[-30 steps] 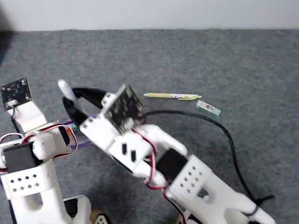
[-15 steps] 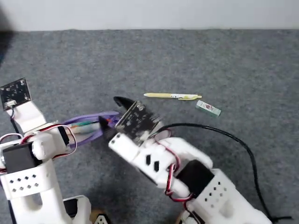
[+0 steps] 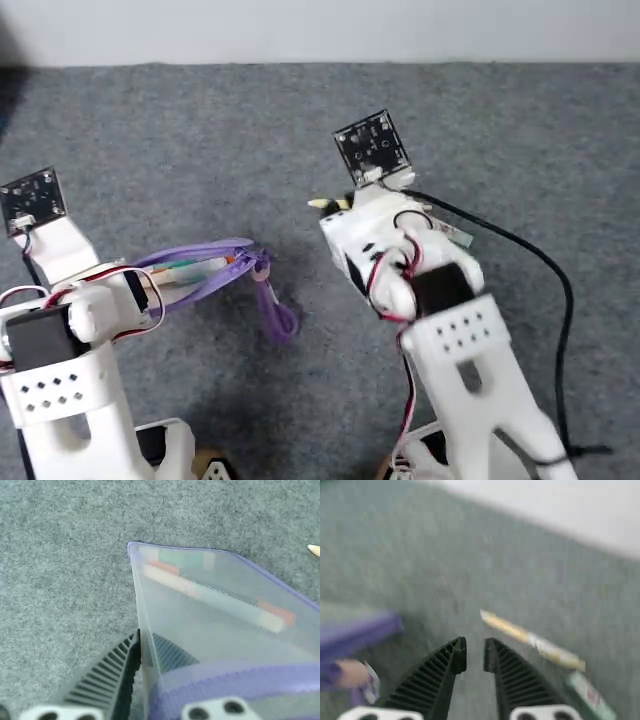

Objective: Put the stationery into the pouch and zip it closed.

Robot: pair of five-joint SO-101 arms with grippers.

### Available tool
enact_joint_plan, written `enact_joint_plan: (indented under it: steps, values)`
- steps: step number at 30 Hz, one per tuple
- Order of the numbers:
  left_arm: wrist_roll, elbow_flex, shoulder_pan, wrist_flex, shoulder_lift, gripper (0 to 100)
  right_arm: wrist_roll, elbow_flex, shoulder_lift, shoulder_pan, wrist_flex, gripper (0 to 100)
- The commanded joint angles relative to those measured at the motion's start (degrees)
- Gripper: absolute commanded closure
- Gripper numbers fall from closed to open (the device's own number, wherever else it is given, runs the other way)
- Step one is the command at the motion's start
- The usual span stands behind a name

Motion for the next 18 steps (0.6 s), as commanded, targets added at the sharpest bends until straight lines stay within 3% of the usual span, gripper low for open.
enact_joint_plan:
  steps: [1,5,18]
  values:
    - [0.7,0.1,0.0,-0.5,0.8,99,0.4,-5.5,6.1,2.7,5.0,81.0]
    - [0.7,0.1,0.0,-0.8,0.8,99,4.5,-9.2,14.4,3.7,8.9,74.5]
    - [0.7,0.0,0.0,-0.8,0.7,99,18.3,-31.3,45.4,6.1,8.9,74.5]
